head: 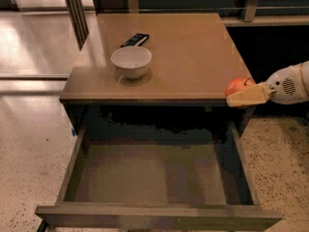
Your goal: Place apple into top drawer
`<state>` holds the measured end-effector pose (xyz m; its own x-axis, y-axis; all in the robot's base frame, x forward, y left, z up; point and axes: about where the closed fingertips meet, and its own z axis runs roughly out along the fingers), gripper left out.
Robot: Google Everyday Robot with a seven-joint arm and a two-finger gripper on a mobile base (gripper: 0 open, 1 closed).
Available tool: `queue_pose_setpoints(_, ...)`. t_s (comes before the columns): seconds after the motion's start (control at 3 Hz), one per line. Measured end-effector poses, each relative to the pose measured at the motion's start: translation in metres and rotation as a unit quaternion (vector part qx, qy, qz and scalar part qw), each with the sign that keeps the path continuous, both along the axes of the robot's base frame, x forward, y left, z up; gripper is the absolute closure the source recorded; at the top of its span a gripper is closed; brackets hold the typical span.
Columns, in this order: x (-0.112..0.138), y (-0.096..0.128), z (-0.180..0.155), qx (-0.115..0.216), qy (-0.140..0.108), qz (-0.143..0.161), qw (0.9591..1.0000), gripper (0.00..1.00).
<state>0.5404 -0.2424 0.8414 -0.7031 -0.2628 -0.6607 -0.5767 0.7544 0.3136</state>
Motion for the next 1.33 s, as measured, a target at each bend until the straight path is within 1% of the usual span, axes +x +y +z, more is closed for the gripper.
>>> queue_pose_setpoints(0.33, -0.009, 0.022, -0.019, 0.029, 0.013, 0.020, 0.9993, 1.00)
queue_pose_setpoints(0.67, -0.025, 0.043, -0.043, 0.073, 0.033, 0.026, 0.9964, 1.00)
queue_pose_setpoints(1.0, -0.037, 0.048, -0.062, 0.091, 0.044, 0.008, 0.9948, 1.00)
queue_pose_setpoints(1.33, -0.044, 0.047, -0.082, 0.097, 0.049, -0.023, 0.9938, 1.00)
